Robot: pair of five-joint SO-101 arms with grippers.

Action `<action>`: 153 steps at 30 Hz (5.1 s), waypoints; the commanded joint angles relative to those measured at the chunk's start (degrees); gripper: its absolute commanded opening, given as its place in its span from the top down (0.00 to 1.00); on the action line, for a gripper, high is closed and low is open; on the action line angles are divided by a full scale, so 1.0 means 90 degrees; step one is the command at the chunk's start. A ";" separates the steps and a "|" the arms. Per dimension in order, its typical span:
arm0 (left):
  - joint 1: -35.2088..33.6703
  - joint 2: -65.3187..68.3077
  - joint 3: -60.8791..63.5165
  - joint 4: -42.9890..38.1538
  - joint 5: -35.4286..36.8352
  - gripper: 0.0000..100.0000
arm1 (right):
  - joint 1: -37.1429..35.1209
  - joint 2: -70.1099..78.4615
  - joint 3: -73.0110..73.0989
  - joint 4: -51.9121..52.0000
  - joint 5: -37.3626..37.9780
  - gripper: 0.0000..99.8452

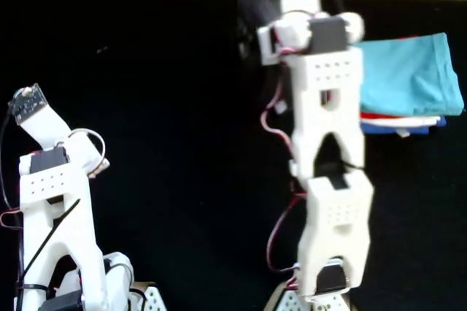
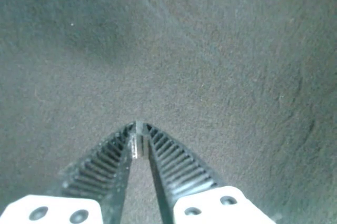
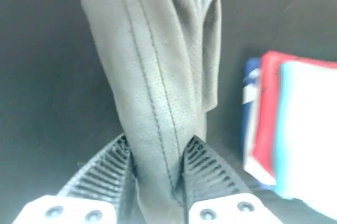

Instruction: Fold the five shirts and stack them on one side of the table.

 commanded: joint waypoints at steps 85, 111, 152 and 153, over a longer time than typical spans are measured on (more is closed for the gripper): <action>-0.0024 -0.0044 -0.0015 -0.0049 -0.0059 0.99 | 0.4586 0.4410 -0.1392 -0.5485 0.2393 0.95; -0.0063 -0.0044 -0.0015 -0.0039 -0.0039 0.99 | 0.2789 0.1832 -0.1617 0.0093 0.0723 0.95; 0.0571 -0.3893 0.0386 0.2178 -0.0068 0.99 | 0.1167 -0.5358 0.7389 -0.0728 -0.0303 0.95; 0.0679 -0.4156 0.0640 0.2178 -0.0068 0.99 | 0.1158 -0.5553 0.7849 -0.0923 -0.0303 0.95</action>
